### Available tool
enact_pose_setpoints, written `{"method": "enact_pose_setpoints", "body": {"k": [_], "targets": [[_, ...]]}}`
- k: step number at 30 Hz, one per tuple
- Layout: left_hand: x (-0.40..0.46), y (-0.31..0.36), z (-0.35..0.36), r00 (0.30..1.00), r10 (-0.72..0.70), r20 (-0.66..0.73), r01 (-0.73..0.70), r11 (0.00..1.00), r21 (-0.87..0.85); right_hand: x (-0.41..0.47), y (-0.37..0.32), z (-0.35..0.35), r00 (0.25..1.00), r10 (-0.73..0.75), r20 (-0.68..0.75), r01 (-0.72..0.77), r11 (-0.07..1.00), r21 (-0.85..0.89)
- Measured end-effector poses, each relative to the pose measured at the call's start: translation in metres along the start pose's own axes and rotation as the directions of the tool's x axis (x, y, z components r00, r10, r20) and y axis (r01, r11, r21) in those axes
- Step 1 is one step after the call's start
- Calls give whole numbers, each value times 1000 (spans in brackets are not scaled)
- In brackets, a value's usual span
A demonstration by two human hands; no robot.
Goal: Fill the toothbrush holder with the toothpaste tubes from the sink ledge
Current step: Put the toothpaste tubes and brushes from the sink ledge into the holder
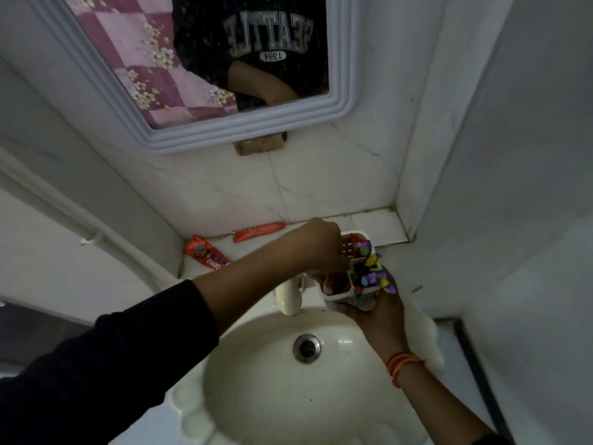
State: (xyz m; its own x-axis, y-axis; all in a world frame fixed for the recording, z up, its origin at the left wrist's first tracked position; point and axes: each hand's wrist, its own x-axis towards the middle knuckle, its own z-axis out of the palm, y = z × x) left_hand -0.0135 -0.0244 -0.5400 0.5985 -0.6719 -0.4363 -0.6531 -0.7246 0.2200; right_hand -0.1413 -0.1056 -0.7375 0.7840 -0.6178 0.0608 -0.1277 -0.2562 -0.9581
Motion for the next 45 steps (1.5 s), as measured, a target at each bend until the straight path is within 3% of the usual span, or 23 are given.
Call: {"method": "enact_pose_setpoints", "body": {"k": [4, 7, 11, 14, 17, 20, 23, 25, 30, 31, 33, 36, 40, 45], "targets": [[-7, -41, -32, 975, -105, -195, 37, 947, -320, 1, 1, -1, 1000, -11, 19, 10, 1000, 22], [-3, -93, -31, 906, -224, -359, 130, 954, -269, 1, 1, 0, 999, -30, 23, 30, 999, 27], [10, -159, 6, 868, -448, -214, 423, 893, -153, 2, 5, -2, 998, -24, 65, 22, 999, 30], [26, -205, 51, 761, -635, -130, 581, 757, -299, 5, 17, -2, 994, 41, 101, -44, 999, 29], [37, -231, 89, 654, -735, -180, 641, 664, -385, 4, 18, 2, 995, 65, 78, -64, 998, -13], [49, -253, 113, 579, -797, -168, 610, 561, -559, 1, 13, 3, 997, 64, 53, -61, 996, -64], [85, -305, 154, 511, -856, -75, 543, 390, -744, 0, 3, 4, 995, 83, 56, -80, 995, -56], [68, -291, 145, 490, -872, 4, 467, 259, -846, 0, -7, 5, 993, 98, 67, -96, 995, -25], [2, -218, 83, 635, -757, 154, 75, -138, -988, -2, -16, 6, 991, 117, 71, -116, 993, -7], [-5, -210, 75, 657, -740, 141, 15, -174, -985, -3, -16, 6, 992, 107, 65, -105, 994, -25], [-16, -193, 62, 681, -730, 52, -86, -151, -985, -3, -15, 6, 995, 92, 50, -89, 995, -52], [-38, -156, 35, 716, -684, -141, -201, -8, -980, -2, -11, 3, 995, 74, 61, -73, 997, -26], [-46, -104, 1, 792, -498, -353, -198, 339, -920, -1, -7, -1, 994, 90, 57, -90, 996, -4], [-27, -56, -8, 849, -350, -397, -45, 700, -713, 4, 4, 2, 991, 103, 87, -104, 995, 3]]}}
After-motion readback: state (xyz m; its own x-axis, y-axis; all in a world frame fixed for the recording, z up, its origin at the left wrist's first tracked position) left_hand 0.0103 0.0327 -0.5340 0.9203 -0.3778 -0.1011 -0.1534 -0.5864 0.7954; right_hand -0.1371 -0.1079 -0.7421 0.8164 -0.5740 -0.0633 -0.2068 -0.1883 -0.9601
